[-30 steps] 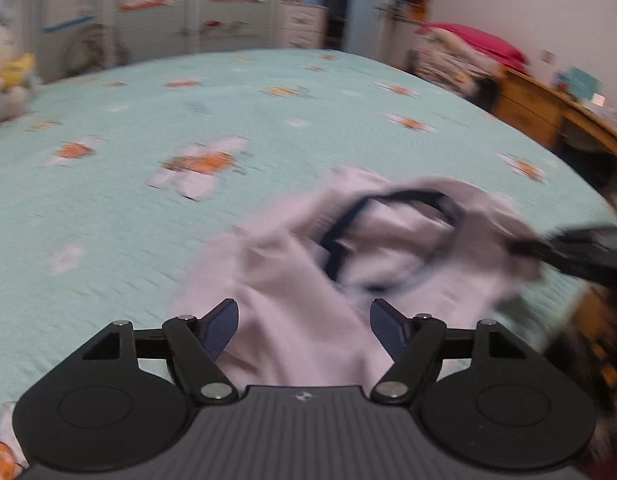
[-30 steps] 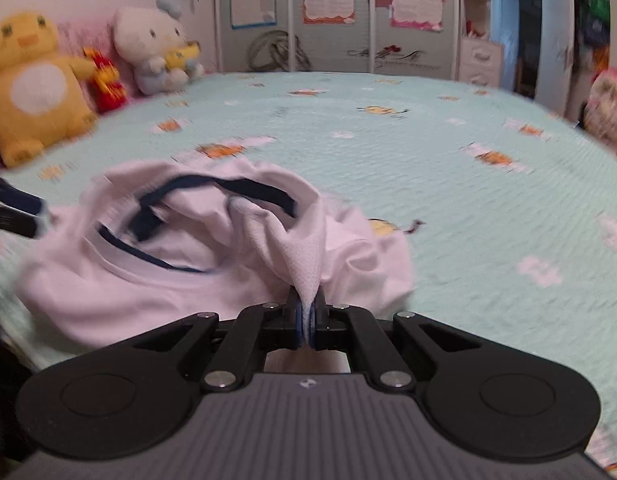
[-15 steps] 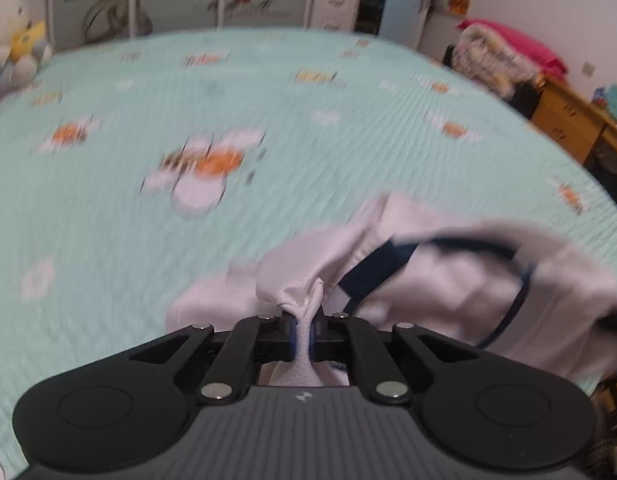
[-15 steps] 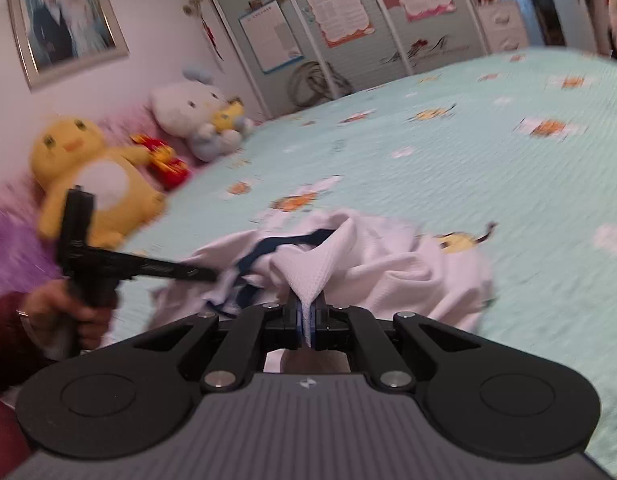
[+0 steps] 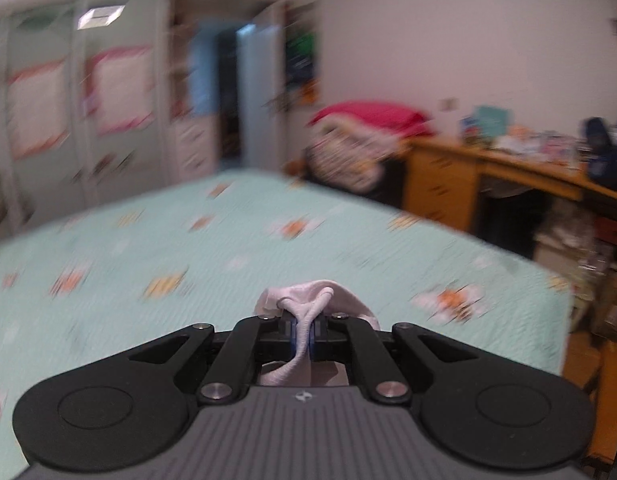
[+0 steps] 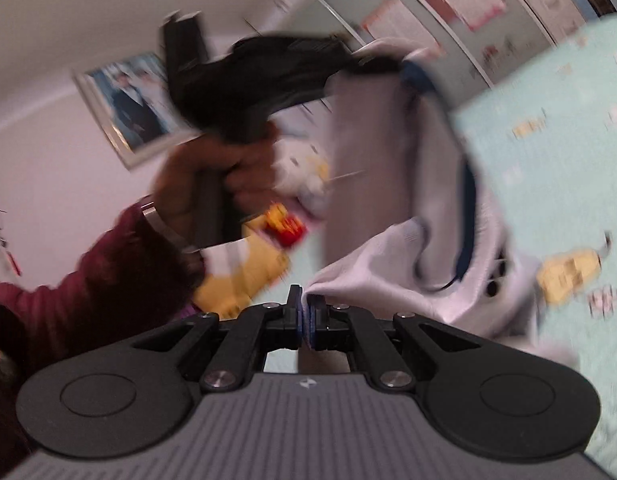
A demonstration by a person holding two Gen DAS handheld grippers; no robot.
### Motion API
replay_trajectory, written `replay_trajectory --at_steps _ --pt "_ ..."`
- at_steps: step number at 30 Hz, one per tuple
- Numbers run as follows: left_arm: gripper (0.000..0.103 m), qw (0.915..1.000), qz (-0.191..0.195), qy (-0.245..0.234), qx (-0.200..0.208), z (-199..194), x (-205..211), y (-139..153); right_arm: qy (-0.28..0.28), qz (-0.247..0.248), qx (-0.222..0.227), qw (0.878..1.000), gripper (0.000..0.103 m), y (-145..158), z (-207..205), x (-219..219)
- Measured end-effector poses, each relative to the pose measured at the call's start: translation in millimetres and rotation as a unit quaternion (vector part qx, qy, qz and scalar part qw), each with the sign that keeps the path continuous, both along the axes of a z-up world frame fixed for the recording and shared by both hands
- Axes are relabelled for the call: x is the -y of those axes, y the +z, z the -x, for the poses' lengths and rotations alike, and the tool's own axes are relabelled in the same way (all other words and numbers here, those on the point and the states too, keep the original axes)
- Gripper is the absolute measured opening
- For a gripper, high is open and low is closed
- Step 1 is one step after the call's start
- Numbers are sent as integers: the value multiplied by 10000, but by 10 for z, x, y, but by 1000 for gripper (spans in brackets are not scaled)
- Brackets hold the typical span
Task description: Fold clothes
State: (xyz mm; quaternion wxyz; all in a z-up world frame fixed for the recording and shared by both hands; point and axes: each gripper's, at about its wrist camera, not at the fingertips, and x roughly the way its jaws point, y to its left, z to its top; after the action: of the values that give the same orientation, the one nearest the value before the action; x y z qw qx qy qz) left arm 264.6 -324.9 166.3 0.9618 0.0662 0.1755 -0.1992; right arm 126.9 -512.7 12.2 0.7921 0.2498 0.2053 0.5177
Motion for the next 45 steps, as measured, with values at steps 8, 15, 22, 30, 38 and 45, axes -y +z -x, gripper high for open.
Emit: replay_trajectory --at_steps 8,15,22,30,38,45 --pt "3 9925 63 -692 1010 8 329 620 70 -120 494 9987 2 301 -94 -205" --pt "7 9963 -400 -114 754 -285 -45 227 251 -18 181 9995 2 157 -449 -625" --pt "16 9676 -827 1595 -1774 -551 -1217 -1096 371 -31 -341 9987 2 -46 -785 -967" --pt "44 9151 2276 1966 -2687 779 -2425 -1977 296 -429 -1626 9853 2 -473 -1103 -1100" --pt "67 9515 1431 1784 -2060 1229 -1800 -2128 324 -434 -1961 9791 2 -597 -1250 -1293" --pt "73 8974 2581 2260 -2774 1245 -2027 -2609 -804 507 -1142 9889 24 -474 -978 -826"
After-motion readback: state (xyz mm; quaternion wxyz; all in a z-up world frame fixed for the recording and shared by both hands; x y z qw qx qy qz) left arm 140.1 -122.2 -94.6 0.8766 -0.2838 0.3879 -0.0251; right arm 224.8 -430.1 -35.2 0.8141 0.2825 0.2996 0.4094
